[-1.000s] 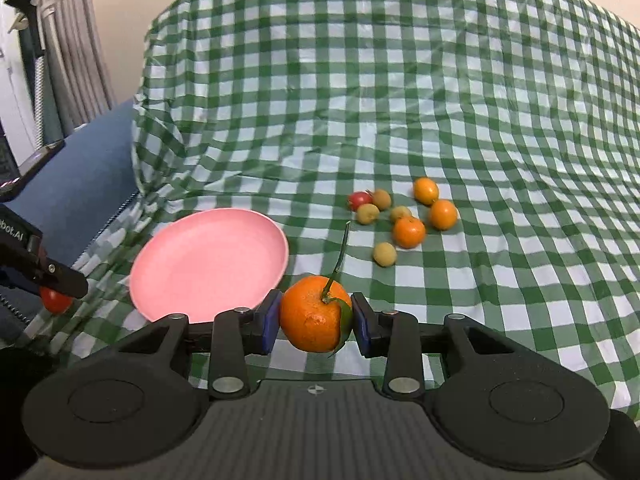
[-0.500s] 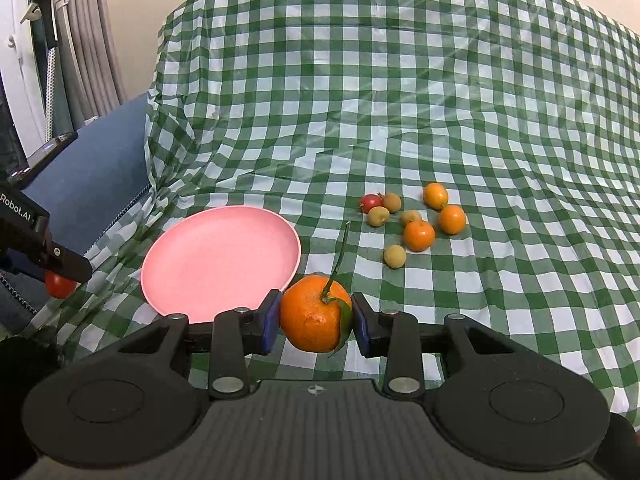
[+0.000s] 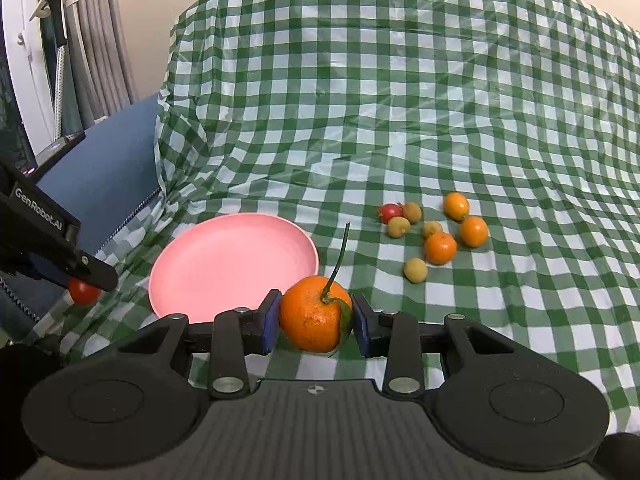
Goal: Organize fruits
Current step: 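Carry both fruits to the pink plate and open both tools to release them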
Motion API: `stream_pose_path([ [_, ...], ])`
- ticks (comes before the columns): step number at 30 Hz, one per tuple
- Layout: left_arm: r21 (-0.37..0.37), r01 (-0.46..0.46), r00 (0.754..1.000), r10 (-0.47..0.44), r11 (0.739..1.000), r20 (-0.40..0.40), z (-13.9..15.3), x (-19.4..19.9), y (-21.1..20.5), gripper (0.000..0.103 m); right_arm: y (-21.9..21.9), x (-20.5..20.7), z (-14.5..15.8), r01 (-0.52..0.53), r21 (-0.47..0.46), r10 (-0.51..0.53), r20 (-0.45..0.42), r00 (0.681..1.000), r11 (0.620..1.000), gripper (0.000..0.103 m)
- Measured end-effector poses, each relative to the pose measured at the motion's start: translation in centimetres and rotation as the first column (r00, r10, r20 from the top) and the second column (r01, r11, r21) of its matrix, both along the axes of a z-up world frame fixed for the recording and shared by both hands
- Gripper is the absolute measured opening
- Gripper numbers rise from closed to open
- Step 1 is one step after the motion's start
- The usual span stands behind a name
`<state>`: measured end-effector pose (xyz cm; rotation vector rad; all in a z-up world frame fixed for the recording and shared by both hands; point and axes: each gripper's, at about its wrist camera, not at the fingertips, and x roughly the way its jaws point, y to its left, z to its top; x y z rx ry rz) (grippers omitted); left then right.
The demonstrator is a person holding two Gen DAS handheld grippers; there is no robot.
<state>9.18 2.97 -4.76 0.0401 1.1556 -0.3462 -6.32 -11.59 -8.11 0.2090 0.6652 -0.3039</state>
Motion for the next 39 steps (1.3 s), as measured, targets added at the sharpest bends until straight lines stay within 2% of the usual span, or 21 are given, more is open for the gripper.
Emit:
stream_pose_path([
  [7,0.006,0.015,1.000,-0.015,1.000,0.008,-0.7,1.9,-1.2,0.033,-0.1,2.6,-0.2,-0.034,0.012,0.034,0.018,0.999,0.999,0.038],
  [19,0.017,0.027,0.999,-0.026,1.000,-0.022,-3.1,5.3,-2.9,0.033,-0.4,6.6,-1.9,-0.064,0.022,0.065,-0.013,0.998,0.998,0.038],
  [31,0.036,0.038,0.999,-0.037,0.999,-0.026,-5.2,7.7,-4.2,0.033,0.3,9.4,-3.0,-0.116,0.004,0.116,-0.015,0.993,0.993,0.038],
  [39,0.057,0.039,0.998,-0.036,0.998,-0.049,-7.1,9.1,-5.0,0.033,-0.1,10.9,-4.5,-0.122,-0.023,0.121,-0.049,0.991,0.992,0.038],
])
